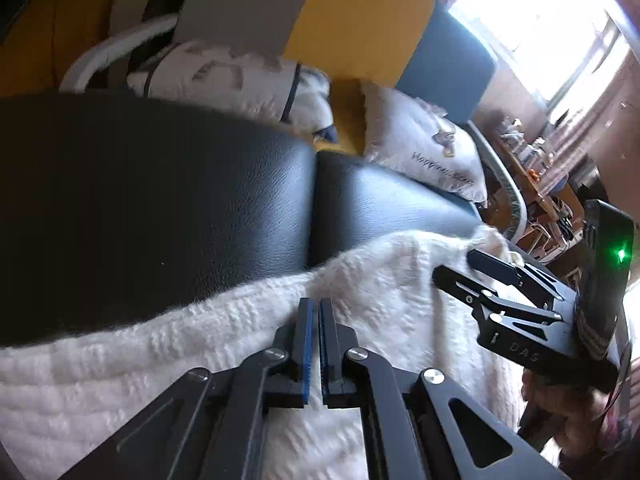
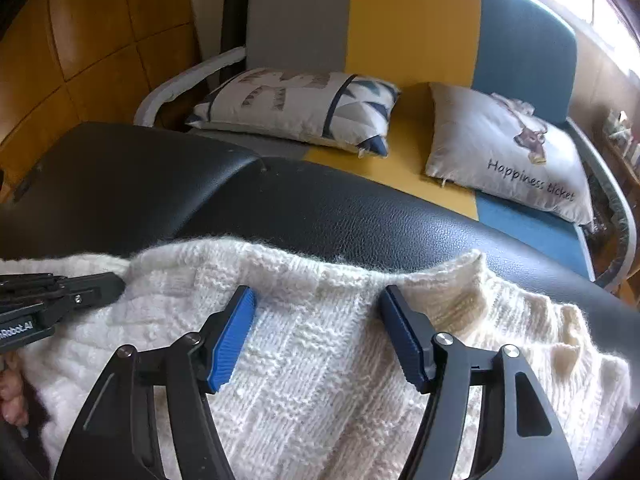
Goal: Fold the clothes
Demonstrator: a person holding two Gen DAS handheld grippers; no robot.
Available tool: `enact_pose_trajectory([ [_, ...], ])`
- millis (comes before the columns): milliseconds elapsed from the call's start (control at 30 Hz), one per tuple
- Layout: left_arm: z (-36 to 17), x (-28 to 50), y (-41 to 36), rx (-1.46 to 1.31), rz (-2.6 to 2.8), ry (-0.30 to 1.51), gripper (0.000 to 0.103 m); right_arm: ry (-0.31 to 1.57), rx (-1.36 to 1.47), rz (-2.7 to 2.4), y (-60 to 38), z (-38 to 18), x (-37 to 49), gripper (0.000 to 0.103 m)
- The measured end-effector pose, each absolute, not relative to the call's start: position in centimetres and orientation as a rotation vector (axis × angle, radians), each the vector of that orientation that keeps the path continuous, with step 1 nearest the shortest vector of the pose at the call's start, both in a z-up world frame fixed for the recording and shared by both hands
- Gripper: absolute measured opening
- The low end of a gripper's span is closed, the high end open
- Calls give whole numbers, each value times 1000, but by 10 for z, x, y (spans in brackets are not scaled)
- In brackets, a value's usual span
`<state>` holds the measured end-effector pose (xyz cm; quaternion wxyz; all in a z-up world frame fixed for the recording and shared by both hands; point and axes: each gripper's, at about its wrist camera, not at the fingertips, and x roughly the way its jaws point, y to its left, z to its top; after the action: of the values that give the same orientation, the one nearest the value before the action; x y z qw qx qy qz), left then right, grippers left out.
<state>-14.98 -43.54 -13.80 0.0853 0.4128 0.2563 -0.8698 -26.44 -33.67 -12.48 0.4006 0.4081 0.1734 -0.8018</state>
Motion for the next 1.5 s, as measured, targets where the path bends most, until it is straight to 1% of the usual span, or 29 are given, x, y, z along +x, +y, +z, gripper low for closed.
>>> enact_pose_trajectory([
  [100,-118,-126,-428,1114,-2685,737,3,410,998,-1991,-309,-107,-252,68],
  [167,-106,-108,-418,1073,-2761,754,7,403,986,-1960,-287,-98,-239,69],
  [200,-104,-98,-411,1076,-2782,752,12,413,985,-1946,-275,-97,-230,69],
  [233,-101,-87,-406,1089,-2799,740,12,431,988,-1947,-266,-97,-223,69],
  [267,-102,-83,-395,1119,-2819,714,12,452,990,-1955,-258,-99,-217,69],
  [367,-133,-84,-375,1331,-2696,588,12,503,1037,-2004,-242,-115,-209,69],
  [400,-143,-84,-368,1391,-2654,549,14,511,1058,-2014,-239,-124,-210,69],
  [433,-144,-82,-371,1359,-2658,569,14,518,1080,-2023,-237,-133,-211,71],
  [467,-144,-79,-374,1328,-2660,588,14,500,1074,-2030,-233,-136,-210,71],
  [533,-137,-78,-379,1322,-2618,638,14,449,1103,-2033,-220,-131,-209,71],
  [600,-125,-73,-375,1273,-2618,651,12,426,1101,-2042,-201,-121,-202,71],
  [633,-117,-68,-367,1246,-2650,625,12,431,1092,-2044,-189,-116,-196,71],
  [800,-113,-53,-306,1284,-2765,495,14,430,1127,-2081,-121,-108,-167,71],
  [933,-144,-43,-274,1304,-2718,370,14,397,1258,-2123,-71,-131,-160,71],
  [967,-146,-43,-271,1296,-2706,353,14,357,1249,-2133,-63,-136,-160,73],
  [1000,-145,-45,-270,1303,-2682,366,14,297,1216,-2145,-54,-139,-158,74],
  [1133,-127,-49,-262,1318,-2653,394,14,232,1208,-2157,-44,-134,-151,74],
  [1200,-115,-48,-252,1300,-2702,377,15,161,1179,-2132,-34,-125,-145,74],
  [1267,-114,-56,-238,1332,-2722,313,16,171,1158,-2121,-27,-122,-137,74],
  [1333,-113,-68,-231,1367,-2728,265,16,246,1206,-2067,-26,-133,-133,74],
  [1367,-112,-81,-227,1375,-2740,260,16,279,1201,-2051,-26,-136,-131,74],
  [1400,-112,-94,-224,1383,-2754,256,16,274,1197,-2028,-25,-135,-133,74],
  [1500,-102,-130,-218,1352,-2832,227,16,132,1152,-2010,-17,-120,-160,74],
])
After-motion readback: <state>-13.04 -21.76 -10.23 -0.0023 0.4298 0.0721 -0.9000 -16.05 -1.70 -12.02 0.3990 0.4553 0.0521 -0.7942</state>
